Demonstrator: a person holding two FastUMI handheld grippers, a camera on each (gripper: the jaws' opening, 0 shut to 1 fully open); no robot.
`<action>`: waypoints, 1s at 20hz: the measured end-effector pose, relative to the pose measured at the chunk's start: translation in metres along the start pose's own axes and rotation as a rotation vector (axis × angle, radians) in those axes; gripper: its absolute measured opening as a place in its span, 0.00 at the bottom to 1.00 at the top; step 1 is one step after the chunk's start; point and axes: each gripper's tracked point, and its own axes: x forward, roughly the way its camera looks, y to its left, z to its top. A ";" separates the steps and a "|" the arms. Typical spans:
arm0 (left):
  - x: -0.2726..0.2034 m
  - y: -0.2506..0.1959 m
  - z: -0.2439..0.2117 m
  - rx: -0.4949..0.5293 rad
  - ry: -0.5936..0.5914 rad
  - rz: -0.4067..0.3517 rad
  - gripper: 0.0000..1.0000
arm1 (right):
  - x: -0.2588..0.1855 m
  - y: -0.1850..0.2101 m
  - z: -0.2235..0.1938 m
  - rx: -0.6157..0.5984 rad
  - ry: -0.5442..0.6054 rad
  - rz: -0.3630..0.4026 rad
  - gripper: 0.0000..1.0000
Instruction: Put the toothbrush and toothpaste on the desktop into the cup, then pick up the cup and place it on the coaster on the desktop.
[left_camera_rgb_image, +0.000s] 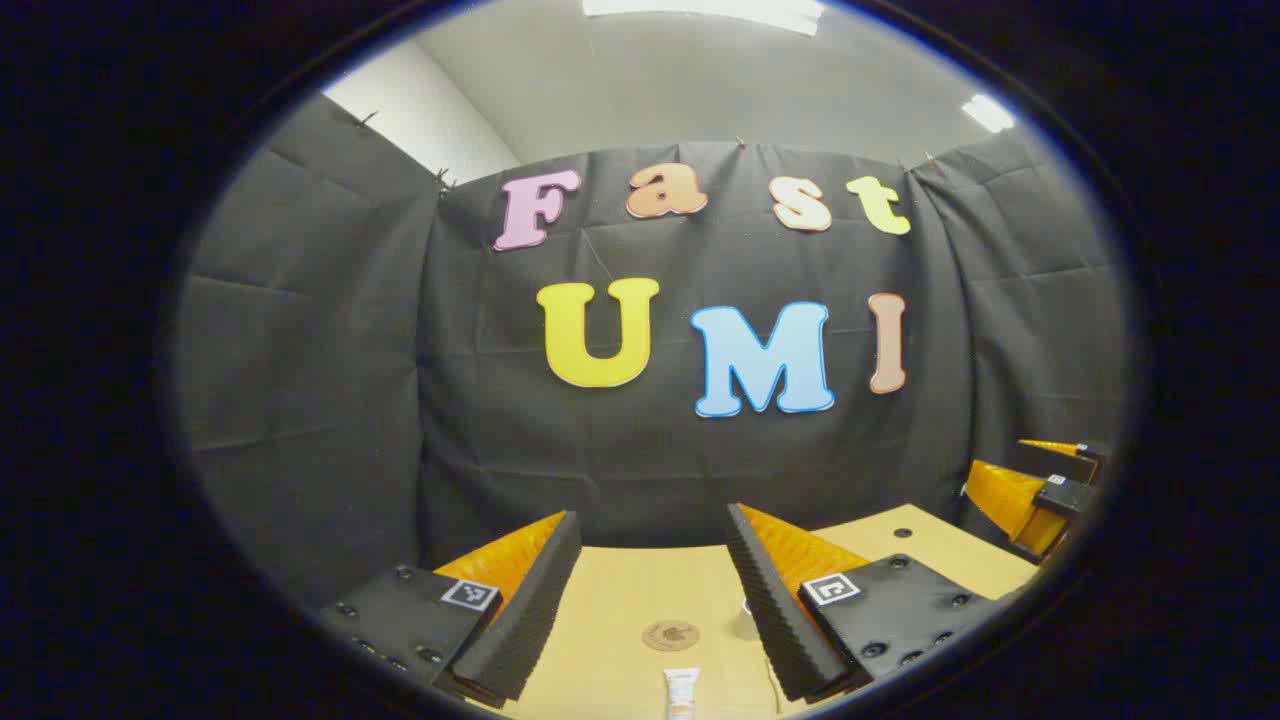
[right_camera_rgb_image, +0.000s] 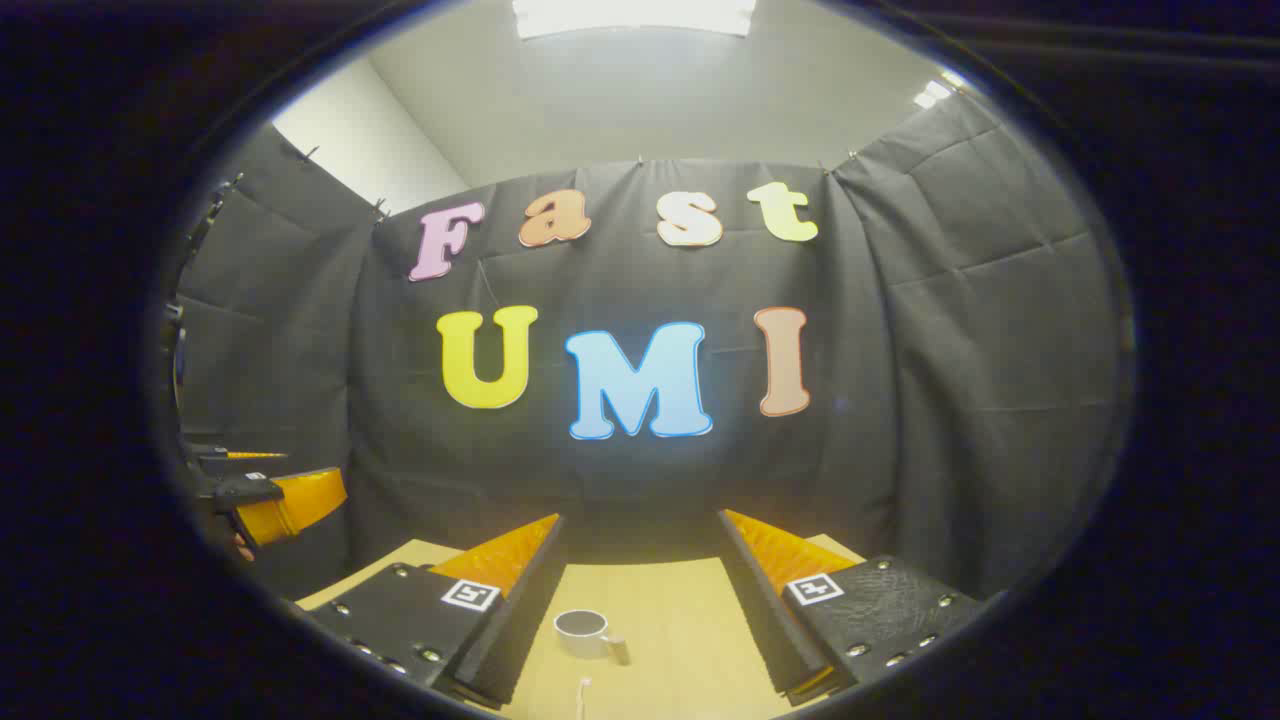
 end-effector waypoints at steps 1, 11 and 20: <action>0.000 -0.001 -0.003 -0.008 0.008 -0.003 0.94 | 0.001 0.001 -0.001 0.004 0.000 0.008 0.88; -0.003 -0.027 -0.010 -0.010 0.015 -0.027 0.87 | -0.003 0.022 -0.009 -0.030 0.050 0.115 0.88; 0.007 -0.020 -0.015 -0.012 0.012 -0.008 0.87 | 0.012 0.027 -0.008 -0.037 0.069 0.100 0.88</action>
